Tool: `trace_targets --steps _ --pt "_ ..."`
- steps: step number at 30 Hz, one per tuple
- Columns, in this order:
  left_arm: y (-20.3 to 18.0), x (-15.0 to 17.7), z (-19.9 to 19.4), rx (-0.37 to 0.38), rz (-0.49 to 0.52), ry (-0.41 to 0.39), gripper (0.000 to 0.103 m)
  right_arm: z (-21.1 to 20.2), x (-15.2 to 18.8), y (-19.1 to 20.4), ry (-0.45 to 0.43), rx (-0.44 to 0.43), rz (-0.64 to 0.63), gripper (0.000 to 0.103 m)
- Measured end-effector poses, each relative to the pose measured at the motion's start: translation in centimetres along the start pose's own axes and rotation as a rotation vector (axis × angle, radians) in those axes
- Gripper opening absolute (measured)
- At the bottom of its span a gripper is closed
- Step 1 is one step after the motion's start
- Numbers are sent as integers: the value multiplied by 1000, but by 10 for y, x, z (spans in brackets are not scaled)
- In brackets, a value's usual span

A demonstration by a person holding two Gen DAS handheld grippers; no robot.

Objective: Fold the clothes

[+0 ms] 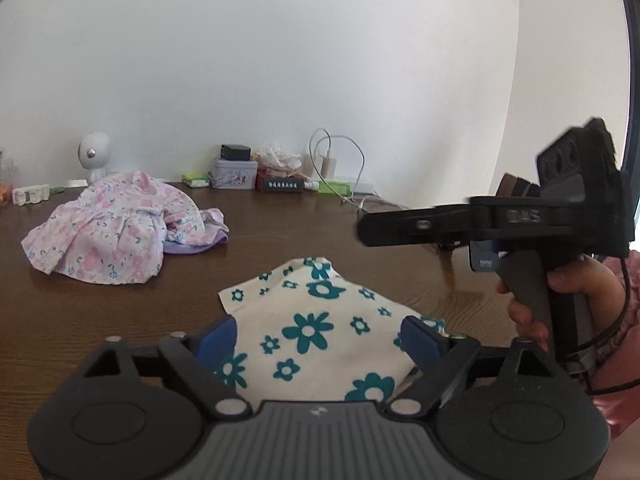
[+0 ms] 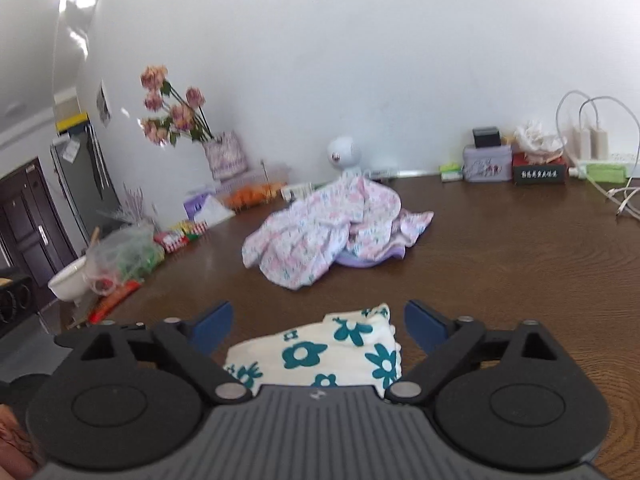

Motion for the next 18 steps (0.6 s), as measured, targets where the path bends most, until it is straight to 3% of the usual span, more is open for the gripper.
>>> trace_targets --steps 4,10,18 --pt "14 -4 -16 -1 -88 -44 103 -41 -1 2 -41 4 10 103" --pt "19 12 -26 23 -245 6 103 -68 18 -19 -44 53 124 103" --pt "20 20 -29 21 -309 48 103 -68 28 -33 -19 71 186 103"
Point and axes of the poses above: each gripper's, at about its wrist camera, not at the fingertips, and z roughly the way its jaws point, y to its left, x to its underside, the point moved 2 cm from there along z, roughly the way its jaws point, and after that the axes turned 15 degrees about z, right-handed, at the moved point
